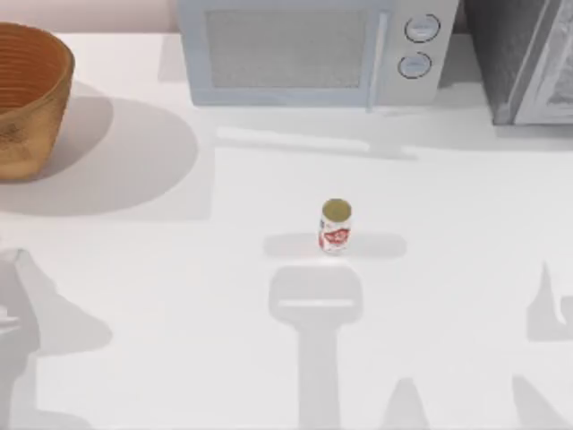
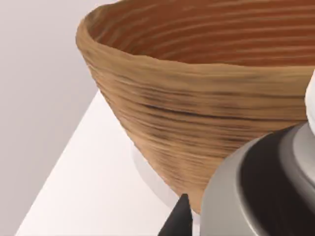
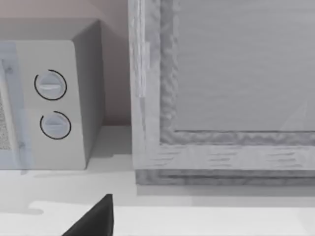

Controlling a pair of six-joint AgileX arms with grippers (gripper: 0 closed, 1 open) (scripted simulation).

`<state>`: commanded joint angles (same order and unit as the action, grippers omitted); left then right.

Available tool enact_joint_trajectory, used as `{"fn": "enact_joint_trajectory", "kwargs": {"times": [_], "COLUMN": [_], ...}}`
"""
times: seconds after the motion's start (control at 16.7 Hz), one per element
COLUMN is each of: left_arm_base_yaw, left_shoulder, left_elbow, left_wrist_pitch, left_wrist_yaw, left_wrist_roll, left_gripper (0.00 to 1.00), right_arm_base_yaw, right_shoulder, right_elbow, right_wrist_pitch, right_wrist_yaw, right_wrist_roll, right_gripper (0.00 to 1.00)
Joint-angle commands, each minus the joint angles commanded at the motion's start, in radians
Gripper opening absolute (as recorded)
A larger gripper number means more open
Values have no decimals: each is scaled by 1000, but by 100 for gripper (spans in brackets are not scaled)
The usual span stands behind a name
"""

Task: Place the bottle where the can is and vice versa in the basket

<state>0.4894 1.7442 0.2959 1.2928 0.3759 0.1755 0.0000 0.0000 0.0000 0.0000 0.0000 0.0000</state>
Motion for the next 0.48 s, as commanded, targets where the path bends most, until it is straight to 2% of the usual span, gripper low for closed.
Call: {"fn": "enact_joint_trajectory", "kwargs": {"times": [0.24,0.48], "left_arm_base_yaw": [81,47], "left_shoulder": [-150,-230], "left_elbow": [205,473], "left_wrist_pitch": [-315,-686], "left_wrist_yaw": [2,-18], "left_wrist_roll": [55,51], "left_gripper": [0,0], "right_arm_base_yaw": [0,0], "right_shoulder": [0,0], "right_elbow": [0,0], "right_wrist_pitch": [0,0], "right_wrist_yaw": [0,0], "right_wrist_roll": [0,0], "right_gripper": [100,100]}}
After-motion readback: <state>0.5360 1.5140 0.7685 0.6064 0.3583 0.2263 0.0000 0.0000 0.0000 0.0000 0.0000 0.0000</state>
